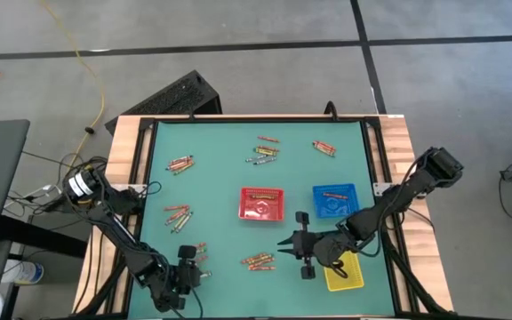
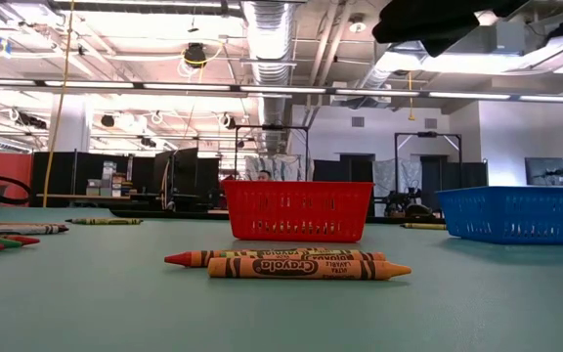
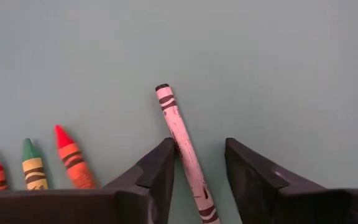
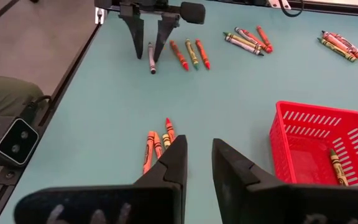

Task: Sort crayons
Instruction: Put the black crayon into the yellow basket

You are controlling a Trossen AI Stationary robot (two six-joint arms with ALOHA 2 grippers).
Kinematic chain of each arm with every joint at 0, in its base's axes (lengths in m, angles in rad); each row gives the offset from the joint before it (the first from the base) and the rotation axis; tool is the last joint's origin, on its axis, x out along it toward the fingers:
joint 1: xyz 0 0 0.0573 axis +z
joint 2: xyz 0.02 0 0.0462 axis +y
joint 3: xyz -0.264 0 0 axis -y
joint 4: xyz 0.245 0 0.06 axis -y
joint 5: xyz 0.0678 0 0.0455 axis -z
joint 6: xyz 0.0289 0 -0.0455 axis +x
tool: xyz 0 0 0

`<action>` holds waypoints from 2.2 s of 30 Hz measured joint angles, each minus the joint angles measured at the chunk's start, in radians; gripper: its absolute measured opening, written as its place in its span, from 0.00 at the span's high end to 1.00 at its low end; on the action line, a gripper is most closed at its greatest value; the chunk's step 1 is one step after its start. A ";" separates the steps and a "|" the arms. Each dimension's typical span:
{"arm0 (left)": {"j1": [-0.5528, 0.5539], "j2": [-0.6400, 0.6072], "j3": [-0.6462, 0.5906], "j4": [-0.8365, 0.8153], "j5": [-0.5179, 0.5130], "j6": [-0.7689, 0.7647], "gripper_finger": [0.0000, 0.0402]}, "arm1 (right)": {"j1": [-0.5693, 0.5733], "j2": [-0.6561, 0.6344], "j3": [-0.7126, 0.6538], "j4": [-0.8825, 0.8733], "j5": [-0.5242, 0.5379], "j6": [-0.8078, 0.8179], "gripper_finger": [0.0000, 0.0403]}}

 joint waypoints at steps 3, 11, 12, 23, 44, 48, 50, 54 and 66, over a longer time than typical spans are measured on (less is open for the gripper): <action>0.003 0.016 0.001 -0.027 0.002 -0.014 0.80 | 0.000 0.000 0.000 0.000 0.000 0.000 0.83; 0.006 0.026 0.010 -0.041 -0.022 0.025 0.97 | 0.000 0.000 0.000 0.001 0.000 -0.001 0.83; 0.006 0.023 0.014 -0.043 -0.034 0.044 0.97 | 0.000 0.000 0.000 0.001 0.000 -0.001 0.83; -0.003 -0.158 0.016 0.060 -0.559 0.308 0.97 | -0.024 0.064 0.001 0.308 -0.002 -0.026 0.83; 0.195 -0.253 -0.351 1.210 -0.180 0.770 0.97 | -0.141 0.428 0.200 0.875 -0.209 -0.496 0.51; 0.212 -0.253 -0.351 1.212 -0.163 0.775 0.97 | -0.140 0.425 0.227 0.820 -0.237 -0.506 0.38; 0.218 -0.252 -0.351 1.228 -0.154 0.789 0.97 | -0.140 0.426 0.233 0.810 -0.259 -0.508 0.35; 0.233 -0.252 -0.350 1.272 -0.092 0.826 0.97 | -0.151 0.425 0.235 0.811 -0.265 -0.509 0.33; 0.298 -0.252 -0.350 1.284 -0.011 0.787 0.97 | -0.166 0.425 0.235 0.815 -0.266 -0.510 0.49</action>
